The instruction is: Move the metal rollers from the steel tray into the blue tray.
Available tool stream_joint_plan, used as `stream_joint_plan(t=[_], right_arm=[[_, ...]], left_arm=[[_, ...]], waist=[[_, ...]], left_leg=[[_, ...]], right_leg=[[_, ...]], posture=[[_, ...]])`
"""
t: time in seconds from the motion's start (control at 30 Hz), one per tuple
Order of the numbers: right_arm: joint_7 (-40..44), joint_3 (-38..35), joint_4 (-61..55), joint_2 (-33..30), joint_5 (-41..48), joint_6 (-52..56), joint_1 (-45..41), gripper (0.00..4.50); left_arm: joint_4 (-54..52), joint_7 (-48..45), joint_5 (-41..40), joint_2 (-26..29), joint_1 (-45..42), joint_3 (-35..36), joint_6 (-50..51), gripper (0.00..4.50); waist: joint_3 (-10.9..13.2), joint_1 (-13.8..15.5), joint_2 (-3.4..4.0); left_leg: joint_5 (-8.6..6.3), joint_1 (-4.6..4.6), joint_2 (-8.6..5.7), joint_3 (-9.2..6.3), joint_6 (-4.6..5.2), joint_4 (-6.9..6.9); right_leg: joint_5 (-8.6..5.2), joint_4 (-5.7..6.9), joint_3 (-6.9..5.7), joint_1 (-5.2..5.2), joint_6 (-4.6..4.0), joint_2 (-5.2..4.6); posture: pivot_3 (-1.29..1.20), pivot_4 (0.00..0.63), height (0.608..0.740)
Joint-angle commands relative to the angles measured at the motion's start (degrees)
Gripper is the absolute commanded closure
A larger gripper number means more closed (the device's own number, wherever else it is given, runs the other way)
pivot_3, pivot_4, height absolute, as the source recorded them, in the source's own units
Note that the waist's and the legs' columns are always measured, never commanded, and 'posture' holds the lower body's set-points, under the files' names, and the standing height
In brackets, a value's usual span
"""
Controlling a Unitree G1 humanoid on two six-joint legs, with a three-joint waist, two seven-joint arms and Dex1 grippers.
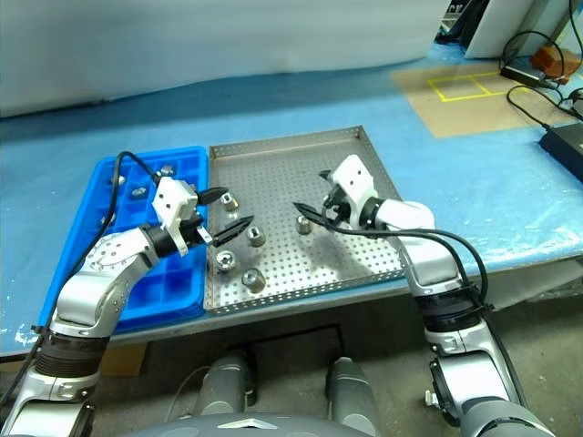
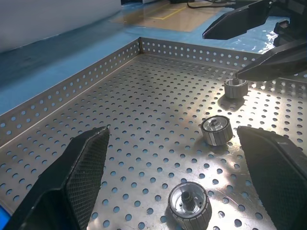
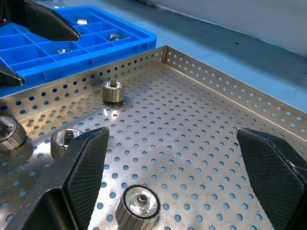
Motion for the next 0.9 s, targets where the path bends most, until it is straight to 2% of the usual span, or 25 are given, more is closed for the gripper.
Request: stream_joint_plan(t=[0.03,0.4,0.57,0.73,0.9], right_arm=[[-0.33,-0.50,-1.12,0.06,0.05,-1.28,-1.03,0.06],[-0.97,-0.58,-2.09,-0.05,0.19,-0.87,-0.28,0.06],[-0.97,-0.75,-1.64,-0.38,0.20,-0.93,-0.73,0.06],[1.42,-0.28,-3.08,-2.32,0.41,-0.57,-0.26,0.06],[-1.07,-0.91,-3.89,-1.89,-0.25,-0.52,1.67,0.06]], left_arm=[[-0.40,-0.36,-0.17,0.00,-0.53,0.43,-1.13,0.00],[-0.79,-0.30,-0.14,-0.11,-1.71,-0.39,-0.26,0.00],[-0.02,-1.14,-0.88,-0.63,-5.65,-0.94,0.10,0.00],[6.58,-9.79,3.20,3.37,-11.71,-5.89,-3.95,0.00],[17.87,-17.99,6.79,7.36,-18.40,-8.27,-10.49,0.00]], waist=[[0.00,0.00,0.00],[0.00,-0.01,0.00],[0.00,0.05,0.00],[0.00,-0.02,0.00],[0.00,-0.46,0.00]], left_leg=[[0.00,0.00,0.00,0.00,0.00,0.00],[0.00,0.00,0.00,0.00,0.00,0.00],[0.00,0.00,0.00,0.00,0.00,0.00],[0.00,0.01,-0.04,0.01,0.00,0.02],[0.05,0.02,0.06,0.03,-0.07,-0.06]], right_leg=[[0.00,0.00,0.00,0.00,0.00,0.00],[0.00,0.00,0.00,0.00,0.00,0.00],[0.00,0.00,0.00,0.00,0.00,0.00],[0.00,0.01,0.03,0.01,0.00,-0.02],[0.00,0.01,0.06,-0.04,-0.01,0.10]], posture=[[-0.06,0.150,0.740],[-0.07,0.150,0.740],[-0.07,0.150,0.740],[-0.11,0.150,0.740],[-0.15,0.150,0.740]])
